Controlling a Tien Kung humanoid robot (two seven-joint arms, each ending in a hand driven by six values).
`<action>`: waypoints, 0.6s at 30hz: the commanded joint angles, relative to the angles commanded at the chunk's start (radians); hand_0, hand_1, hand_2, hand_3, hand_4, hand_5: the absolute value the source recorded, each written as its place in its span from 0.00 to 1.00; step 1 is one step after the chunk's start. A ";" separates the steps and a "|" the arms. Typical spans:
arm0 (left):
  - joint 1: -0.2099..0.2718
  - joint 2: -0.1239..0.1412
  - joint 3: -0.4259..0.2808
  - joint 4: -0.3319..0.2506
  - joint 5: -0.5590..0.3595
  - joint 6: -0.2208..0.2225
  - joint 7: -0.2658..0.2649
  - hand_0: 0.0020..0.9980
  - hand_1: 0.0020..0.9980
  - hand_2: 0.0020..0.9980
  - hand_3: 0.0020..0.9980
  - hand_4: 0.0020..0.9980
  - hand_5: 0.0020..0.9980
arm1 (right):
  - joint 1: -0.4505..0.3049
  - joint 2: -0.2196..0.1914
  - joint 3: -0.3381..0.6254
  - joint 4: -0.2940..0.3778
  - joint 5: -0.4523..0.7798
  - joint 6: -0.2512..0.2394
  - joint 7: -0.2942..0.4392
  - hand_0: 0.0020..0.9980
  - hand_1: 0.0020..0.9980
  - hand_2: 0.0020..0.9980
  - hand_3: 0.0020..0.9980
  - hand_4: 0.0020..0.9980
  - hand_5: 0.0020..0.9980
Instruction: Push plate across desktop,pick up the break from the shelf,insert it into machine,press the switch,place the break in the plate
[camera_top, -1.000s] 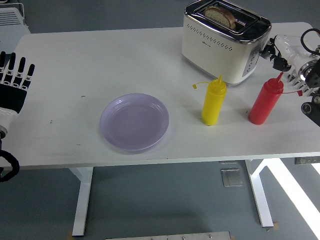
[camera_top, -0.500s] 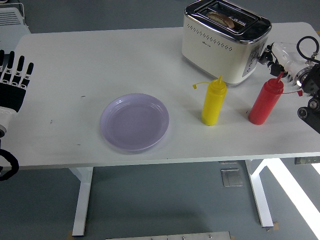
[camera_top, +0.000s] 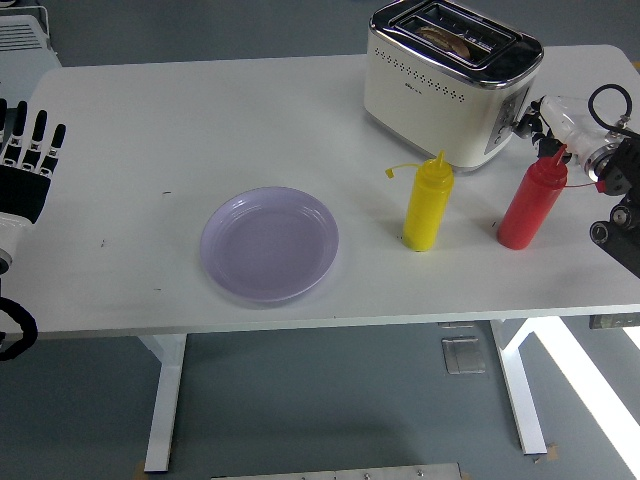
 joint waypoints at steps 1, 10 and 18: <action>0.000 0.000 0.000 0.000 0.000 0.000 0.000 0.83 0.76 0.74 0.79 0.79 0.99 | -0.002 0.000 0.001 -0.001 0.000 -0.001 0.000 0.56 0.42 0.63 0.54 0.07 0.00; 0.002 0.000 -0.005 -0.001 0.000 0.003 -0.003 0.83 0.76 0.74 0.79 0.79 0.98 | -0.010 0.002 0.015 0.006 -0.002 -0.006 0.002 0.56 0.42 0.63 0.54 0.07 0.00; 0.003 -0.001 -0.007 -0.002 -0.001 0.004 -0.004 0.83 0.76 0.74 0.79 0.79 0.98 | -0.018 -0.017 0.097 0.072 -0.044 -0.007 -0.022 0.56 0.42 0.63 0.54 0.07 0.00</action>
